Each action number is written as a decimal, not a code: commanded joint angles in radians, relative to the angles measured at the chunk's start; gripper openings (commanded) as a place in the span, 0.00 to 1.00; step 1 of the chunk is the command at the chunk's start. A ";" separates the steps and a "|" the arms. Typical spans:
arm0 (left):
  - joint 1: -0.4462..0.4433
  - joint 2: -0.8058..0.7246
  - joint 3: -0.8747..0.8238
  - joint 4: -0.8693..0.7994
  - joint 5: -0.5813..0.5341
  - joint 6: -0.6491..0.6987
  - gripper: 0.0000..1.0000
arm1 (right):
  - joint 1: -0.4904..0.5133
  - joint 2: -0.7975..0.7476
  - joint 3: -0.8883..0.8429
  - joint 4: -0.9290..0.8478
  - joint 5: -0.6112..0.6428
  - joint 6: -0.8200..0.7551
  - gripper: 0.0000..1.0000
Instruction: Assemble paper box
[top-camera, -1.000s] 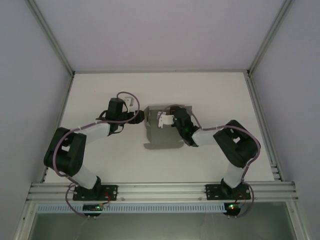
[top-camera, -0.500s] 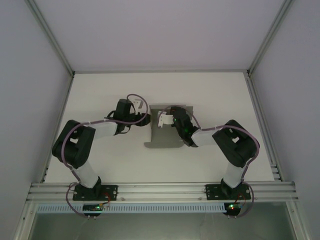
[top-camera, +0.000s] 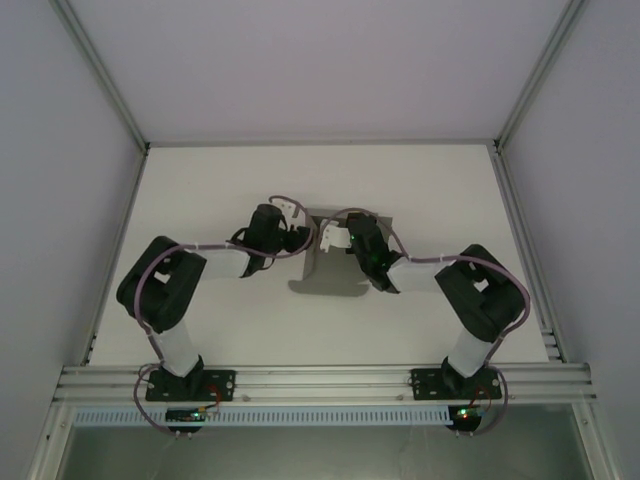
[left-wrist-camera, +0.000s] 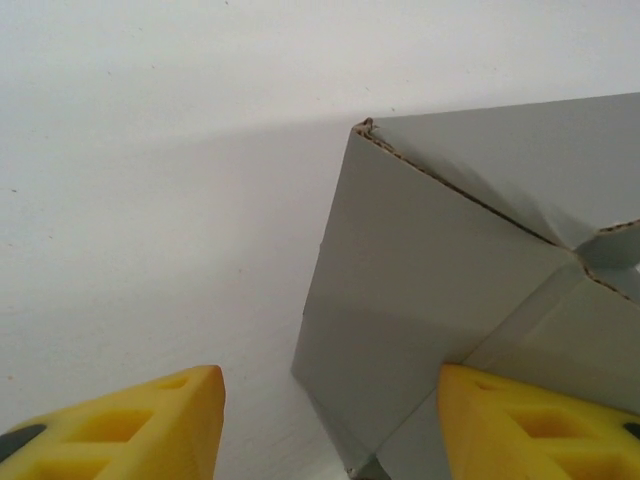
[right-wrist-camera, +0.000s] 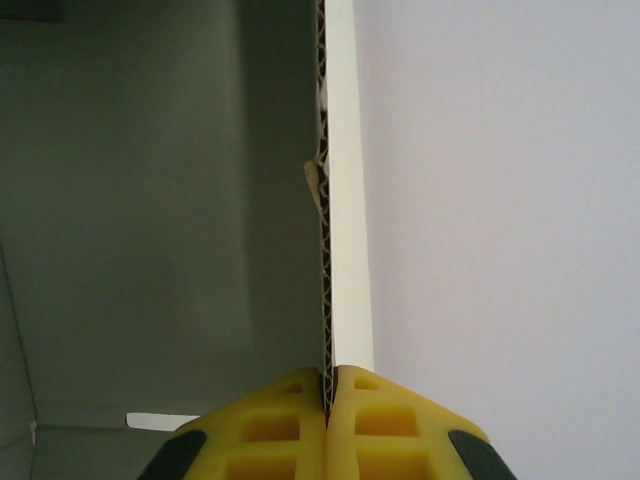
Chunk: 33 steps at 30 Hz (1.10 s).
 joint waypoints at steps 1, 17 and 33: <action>-0.035 0.022 0.032 0.036 -0.066 0.030 0.59 | 0.028 -0.001 0.046 -0.222 -0.129 0.091 0.00; -0.065 0.128 0.058 0.191 -0.066 -0.143 0.60 | -0.008 -0.016 0.097 -0.305 -0.169 0.203 0.00; -0.064 -0.165 -0.249 0.167 -0.123 -0.016 0.59 | 0.041 -0.053 0.030 -0.148 0.002 0.026 0.00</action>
